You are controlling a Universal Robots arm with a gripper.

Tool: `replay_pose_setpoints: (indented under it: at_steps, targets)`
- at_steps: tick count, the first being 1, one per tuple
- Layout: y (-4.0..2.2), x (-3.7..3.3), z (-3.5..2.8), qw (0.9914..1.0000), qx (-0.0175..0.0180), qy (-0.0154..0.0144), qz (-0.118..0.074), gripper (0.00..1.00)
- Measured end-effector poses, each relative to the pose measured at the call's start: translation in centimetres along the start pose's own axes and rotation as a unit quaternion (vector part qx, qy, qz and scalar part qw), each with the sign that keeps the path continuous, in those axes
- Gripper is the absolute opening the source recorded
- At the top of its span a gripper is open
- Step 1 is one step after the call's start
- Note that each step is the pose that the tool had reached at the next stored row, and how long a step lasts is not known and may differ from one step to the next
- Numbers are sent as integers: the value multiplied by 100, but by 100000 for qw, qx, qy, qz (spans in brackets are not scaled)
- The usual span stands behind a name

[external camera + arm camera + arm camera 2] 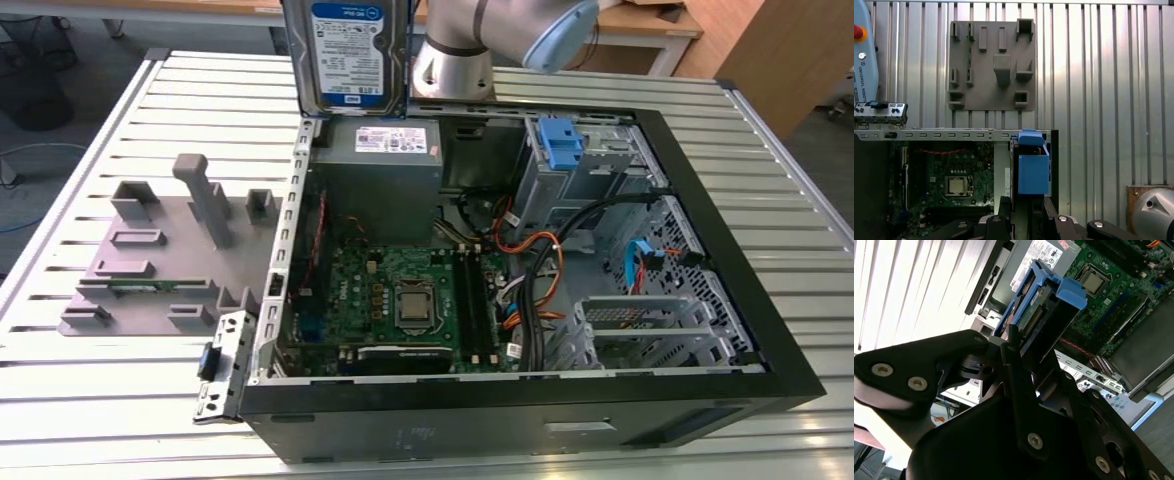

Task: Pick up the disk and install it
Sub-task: 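Pick up the disk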

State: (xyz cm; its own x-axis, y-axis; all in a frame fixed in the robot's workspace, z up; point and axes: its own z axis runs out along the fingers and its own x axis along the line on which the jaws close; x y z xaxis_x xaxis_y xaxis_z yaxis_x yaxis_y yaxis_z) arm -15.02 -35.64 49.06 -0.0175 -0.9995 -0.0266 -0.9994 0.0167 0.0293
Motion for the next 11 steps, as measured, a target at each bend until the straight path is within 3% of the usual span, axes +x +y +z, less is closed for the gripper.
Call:
replay_pose_setpoints:
  at_steps: [11]
  targets:
    - [-3,53,-2,100000,-1,0,-3,35]
